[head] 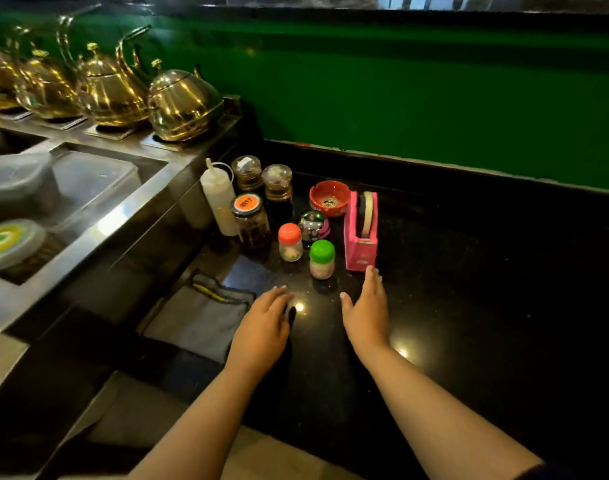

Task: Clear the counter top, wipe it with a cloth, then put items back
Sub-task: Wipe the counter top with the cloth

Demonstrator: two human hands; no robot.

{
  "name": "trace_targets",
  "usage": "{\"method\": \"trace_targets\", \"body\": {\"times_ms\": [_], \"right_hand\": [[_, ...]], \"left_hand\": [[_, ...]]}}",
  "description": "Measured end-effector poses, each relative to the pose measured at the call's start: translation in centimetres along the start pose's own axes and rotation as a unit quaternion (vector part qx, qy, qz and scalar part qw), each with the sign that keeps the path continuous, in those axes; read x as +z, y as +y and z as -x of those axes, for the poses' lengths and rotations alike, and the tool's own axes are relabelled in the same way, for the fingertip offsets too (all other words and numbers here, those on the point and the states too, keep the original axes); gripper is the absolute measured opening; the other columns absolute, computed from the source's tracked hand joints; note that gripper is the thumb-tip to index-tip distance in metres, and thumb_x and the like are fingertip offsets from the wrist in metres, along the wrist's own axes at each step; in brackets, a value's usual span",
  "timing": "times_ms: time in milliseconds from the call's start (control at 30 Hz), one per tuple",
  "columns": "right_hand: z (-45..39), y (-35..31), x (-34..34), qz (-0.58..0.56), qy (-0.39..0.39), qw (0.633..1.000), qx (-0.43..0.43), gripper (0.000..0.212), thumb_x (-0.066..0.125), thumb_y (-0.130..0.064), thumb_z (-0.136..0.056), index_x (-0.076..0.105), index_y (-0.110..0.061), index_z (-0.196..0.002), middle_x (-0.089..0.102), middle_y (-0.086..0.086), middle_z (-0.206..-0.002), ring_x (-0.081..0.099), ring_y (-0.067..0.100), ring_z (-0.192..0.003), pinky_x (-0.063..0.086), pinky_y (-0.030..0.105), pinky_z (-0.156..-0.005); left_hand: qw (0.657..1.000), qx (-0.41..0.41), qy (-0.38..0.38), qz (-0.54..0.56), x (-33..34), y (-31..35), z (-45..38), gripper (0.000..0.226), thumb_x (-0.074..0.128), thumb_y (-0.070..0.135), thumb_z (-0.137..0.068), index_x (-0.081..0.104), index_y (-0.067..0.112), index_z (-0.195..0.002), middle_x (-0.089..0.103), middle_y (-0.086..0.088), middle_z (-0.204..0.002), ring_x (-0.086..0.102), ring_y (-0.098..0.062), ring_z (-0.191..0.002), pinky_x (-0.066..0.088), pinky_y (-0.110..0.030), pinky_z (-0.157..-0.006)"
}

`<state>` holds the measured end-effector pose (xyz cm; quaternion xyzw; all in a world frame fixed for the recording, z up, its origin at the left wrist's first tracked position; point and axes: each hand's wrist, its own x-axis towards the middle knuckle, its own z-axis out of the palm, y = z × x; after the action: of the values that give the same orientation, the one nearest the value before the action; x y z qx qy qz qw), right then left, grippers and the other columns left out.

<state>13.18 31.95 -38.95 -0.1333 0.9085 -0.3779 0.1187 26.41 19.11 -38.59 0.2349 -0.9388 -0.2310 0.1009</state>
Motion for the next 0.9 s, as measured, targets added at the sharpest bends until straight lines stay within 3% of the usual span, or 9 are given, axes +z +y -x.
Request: {"method": "trace_targets", "body": {"times_ms": [100,167,267,400,533,600,700,800,900], "right_hand": [[2.9,0.3,1.5,0.075,-0.012,0.997,-0.024,0.07,0.051,-0.03,-0.097,0.013,-0.018,-0.154,0.002,0.0,-0.163,-0.004,0.016,-0.149,0.01,0.031,-0.118],[4.6,0.4,2.4,0.117,-0.017,0.992,-0.039,0.063,0.047,-0.031,-0.099,0.017,-0.02,-0.153,0.002,-0.003,-0.163,-0.006,0.015,-0.149,0.007,0.032,-0.119],[6.9,0.2,3.4,0.151,-0.011,0.987,-0.052,0.056,0.041,-0.031,-0.101,0.02,-0.022,-0.152,0.006,-0.004,-0.162,-0.002,0.015,-0.149,0.004,0.031,-0.119],[9.4,-0.7,5.2,0.157,0.002,0.985,-0.072,0.054,0.043,-0.031,-0.1,0.026,-0.025,-0.151,0.011,-0.003,-0.162,0.001,0.015,-0.149,0.005,0.033,-0.12],[10.7,-2.4,7.4,0.131,-0.018,0.984,-0.116,0.05,0.048,-0.029,-0.099,0.036,-0.024,-0.147,0.02,-0.002,-0.16,0.007,0.014,-0.149,0.001,0.03,-0.119],[11.0,-3.7,8.3,0.097,-0.028,0.986,-0.131,0.049,0.049,-0.025,-0.098,0.038,-0.023,-0.146,0.023,-0.002,-0.159,0.009,0.014,-0.149,0.001,0.029,-0.118],[11.1,-5.9,9.9,0.072,-0.055,0.981,-0.171,0.05,0.051,-0.024,-0.098,0.039,-0.022,-0.146,0.023,-0.003,-0.159,0.009,0.014,-0.149,0.002,0.031,-0.12],[10.6,-8.1,11.5,0.088,-0.083,0.965,-0.232,0.052,0.051,-0.03,-0.097,0.037,-0.024,-0.147,0.022,-0.006,-0.159,0.006,0.013,-0.149,0.005,0.032,-0.121],[9.8,-10.0,13.0,0.111,-0.119,0.939,-0.303,0.056,0.052,-0.036,-0.095,0.034,-0.03,-0.147,0.022,-0.008,-0.159,0.004,0.012,-0.149,0.005,0.036,-0.121]], "left_hand": [[0.994,0.057,-0.041,-0.079,0.6,-1.8,2.1,0.049,0.047,0.027,-0.097,0.041,0.019,-0.144,0.031,-0.001,-0.155,0.023,-0.016,-0.144,0.01,-0.025,-0.116],[0.989,0.081,-0.066,-0.105,0.8,-2.8,3.2,0.052,0.038,0.033,-0.099,0.029,0.02,-0.149,0.022,0.0,-0.158,0.015,-0.016,-0.147,0.007,-0.03,-0.119],[0.987,0.094,-0.082,-0.1,0.6,-4.0,4.5,0.057,0.022,0.041,-0.097,0.023,0.023,-0.151,0.015,0.001,-0.16,0.012,-0.017,-0.148,0.012,-0.036,-0.121],[0.984,0.135,-0.073,-0.086,-0.9,-5.4,6.1,0.049,0.039,0.03,-0.1,0.034,0.02,-0.148,0.027,0.0,-0.156,0.023,-0.016,-0.144,0.017,-0.03,-0.119],[0.985,0.167,-0.01,-0.053,-3.4,-7.3,8.5,0.037,0.052,0.021,-0.093,0.055,0.02,-0.13,0.048,-0.001,-0.139,0.044,-0.016,-0.13,0.043,-0.034,-0.105],[0.988,0.141,0.044,-0.05,-4.4,-9.0,9.8,0.038,0.055,0.021,-0.092,0.054,0.02,-0.129,0.046,-0.001,-0.139,0.043,-0.015,-0.131,0.043,-0.032,-0.105],[0.995,0.018,0.074,-0.061,-5.4,-11.9,10.9,0.051,0.056,0.03,-0.091,0.043,0.021,-0.14,0.033,-0.002,-0.151,0.031,-0.018,-0.14,0.035,-0.036,-0.112],[0.992,-0.095,0.023,-0.075,-5.8,-14.4,11.2,0.07,0.046,0.05,-0.093,0.019,0.022,-0.151,0.004,-0.006,-0.16,-0.003,-0.024,-0.148,0.01,-0.042,-0.12],[0.991,-0.106,-0.02,-0.085,-5.7,-15.9,11.4,0.081,0.024,0.066,-0.09,-0.001,0.021,-0.153,-0.021,-0.005,-0.159,-0.026,-0.02,-0.143,-0.012,-0.035,-0.117]]}}
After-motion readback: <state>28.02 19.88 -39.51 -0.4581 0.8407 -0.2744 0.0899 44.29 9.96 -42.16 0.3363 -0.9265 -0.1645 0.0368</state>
